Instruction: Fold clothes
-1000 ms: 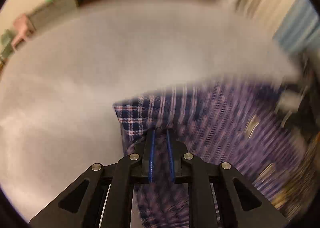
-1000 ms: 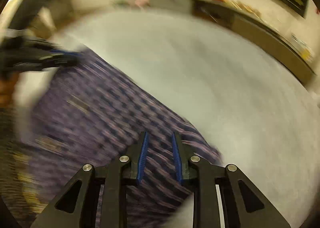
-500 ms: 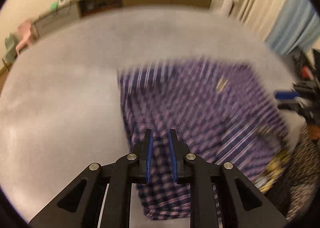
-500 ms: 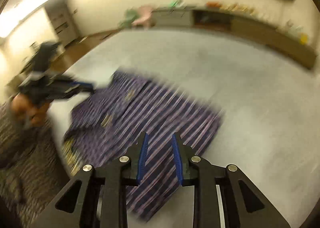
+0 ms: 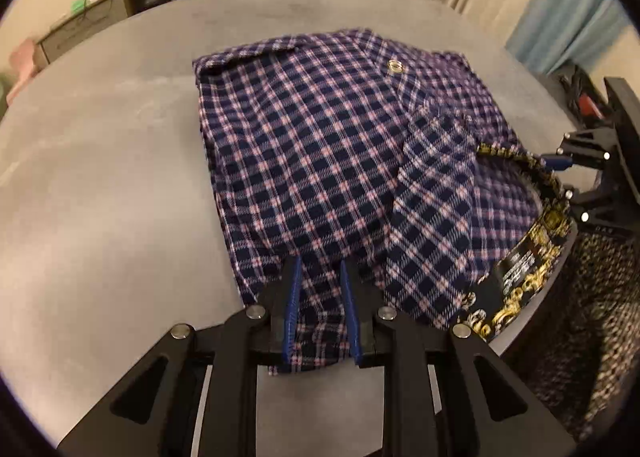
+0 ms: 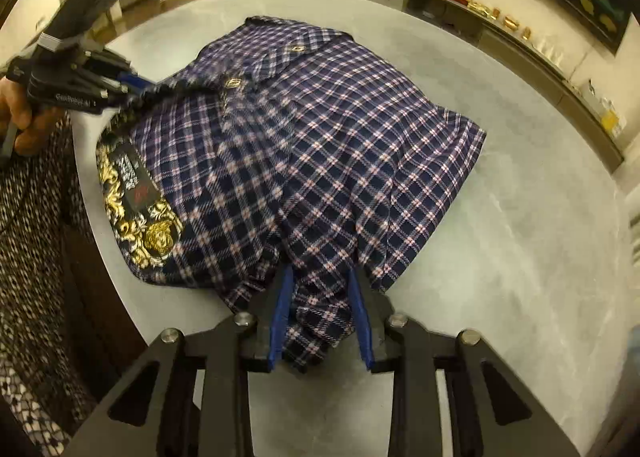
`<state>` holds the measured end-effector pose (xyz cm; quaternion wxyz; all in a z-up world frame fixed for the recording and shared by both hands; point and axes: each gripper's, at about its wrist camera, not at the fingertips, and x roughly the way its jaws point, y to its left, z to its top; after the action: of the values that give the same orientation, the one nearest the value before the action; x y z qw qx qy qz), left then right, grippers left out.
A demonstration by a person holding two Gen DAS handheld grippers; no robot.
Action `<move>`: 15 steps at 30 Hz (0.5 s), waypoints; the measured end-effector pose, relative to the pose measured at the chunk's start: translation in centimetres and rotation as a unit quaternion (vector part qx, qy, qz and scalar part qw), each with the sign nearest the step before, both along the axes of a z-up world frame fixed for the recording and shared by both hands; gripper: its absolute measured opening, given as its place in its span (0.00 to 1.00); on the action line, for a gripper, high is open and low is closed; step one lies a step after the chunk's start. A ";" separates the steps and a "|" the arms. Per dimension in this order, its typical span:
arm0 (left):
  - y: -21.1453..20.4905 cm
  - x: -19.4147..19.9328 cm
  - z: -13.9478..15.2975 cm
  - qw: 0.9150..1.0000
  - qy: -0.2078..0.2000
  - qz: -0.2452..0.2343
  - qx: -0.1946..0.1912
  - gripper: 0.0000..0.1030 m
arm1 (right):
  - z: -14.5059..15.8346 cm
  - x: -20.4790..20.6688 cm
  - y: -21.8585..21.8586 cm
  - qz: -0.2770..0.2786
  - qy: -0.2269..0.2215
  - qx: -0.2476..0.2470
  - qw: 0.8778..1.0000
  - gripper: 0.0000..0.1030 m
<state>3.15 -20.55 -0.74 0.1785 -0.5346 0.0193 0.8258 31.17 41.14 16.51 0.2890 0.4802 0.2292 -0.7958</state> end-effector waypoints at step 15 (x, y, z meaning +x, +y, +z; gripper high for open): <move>4.3 -3.4 -6.9 0.998 0.015 -0.018 -0.065 0.16 | -5.4 -17.9 -9.0 -0.024 0.037 -0.022 0.999 0.30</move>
<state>-0.22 -16.29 -7.67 0.1579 -0.5322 0.0847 0.8274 13.25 32.16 11.11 0.2711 0.4492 0.2106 -0.8249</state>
